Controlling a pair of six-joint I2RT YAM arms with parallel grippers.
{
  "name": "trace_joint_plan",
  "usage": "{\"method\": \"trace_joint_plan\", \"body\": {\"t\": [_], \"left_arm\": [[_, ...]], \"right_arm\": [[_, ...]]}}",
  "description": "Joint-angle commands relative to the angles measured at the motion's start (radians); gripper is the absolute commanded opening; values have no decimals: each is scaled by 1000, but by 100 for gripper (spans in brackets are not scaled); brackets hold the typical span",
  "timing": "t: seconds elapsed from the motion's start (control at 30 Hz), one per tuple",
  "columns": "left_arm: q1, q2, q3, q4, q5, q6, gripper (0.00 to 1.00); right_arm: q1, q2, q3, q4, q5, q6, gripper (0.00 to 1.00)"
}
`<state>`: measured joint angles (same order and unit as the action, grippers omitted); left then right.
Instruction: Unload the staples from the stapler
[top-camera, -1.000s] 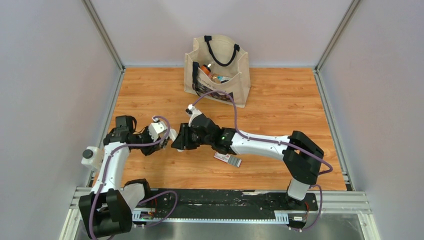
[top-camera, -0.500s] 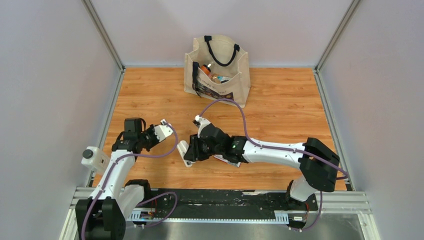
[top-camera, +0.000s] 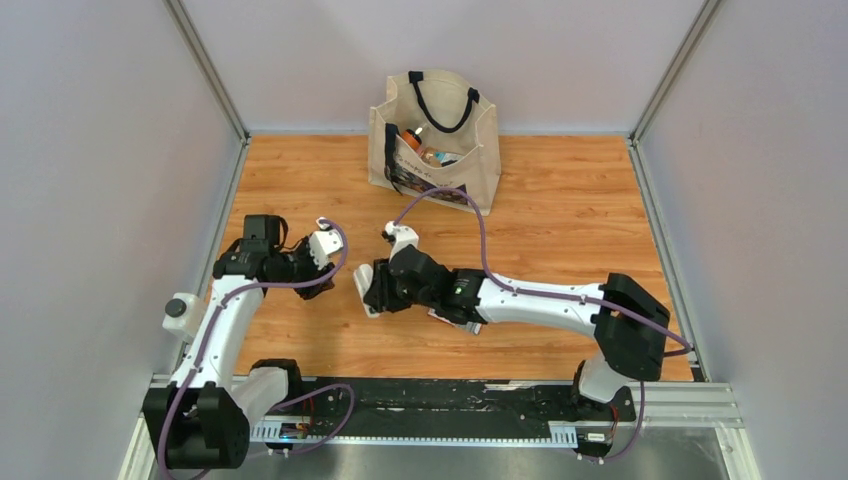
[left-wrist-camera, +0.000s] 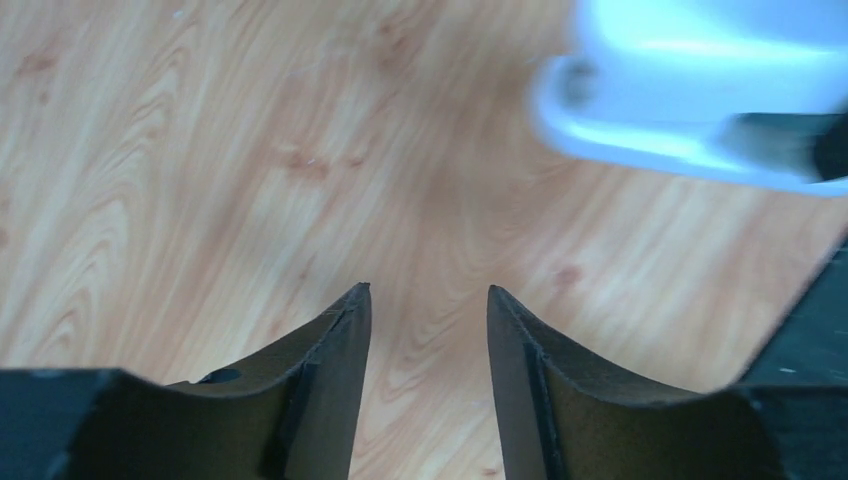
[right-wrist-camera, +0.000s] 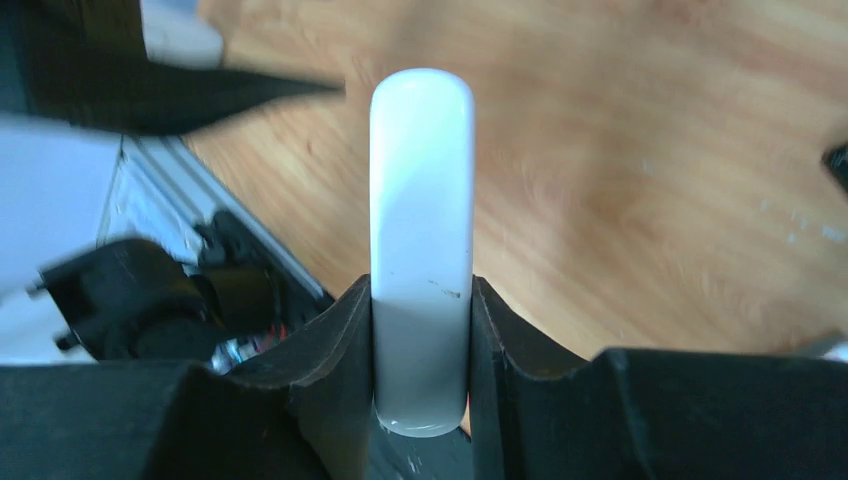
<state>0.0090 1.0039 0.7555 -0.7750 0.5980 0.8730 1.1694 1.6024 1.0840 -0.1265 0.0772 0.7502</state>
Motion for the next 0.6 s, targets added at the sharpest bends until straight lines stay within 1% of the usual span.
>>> {"method": "trace_joint_plan", "body": {"t": [0.0,0.03,0.13,0.23,0.4,0.5,0.57], "left_arm": [[-3,28,91,-208,224,-13,59],[-3,41,100,-254,238,15,61],[-3,47,111,-297,258,59,64],[-3,27,90,-297,260,84,66],[-3,-8,58,-244,273,57,66],[-3,-4,54,-199,312,6,66],[-3,4,53,-181,342,-18,66]], "right_arm": [[-1,69,157,71,228,14,0],[-1,85,198,64,257,26,0],[1,125,231,94,341,75,0],[4,146,258,108,381,98,0],[12,166,295,108,392,116,0],[22,160,265,139,400,161,0],[26,143,234,183,394,231,0]]}}
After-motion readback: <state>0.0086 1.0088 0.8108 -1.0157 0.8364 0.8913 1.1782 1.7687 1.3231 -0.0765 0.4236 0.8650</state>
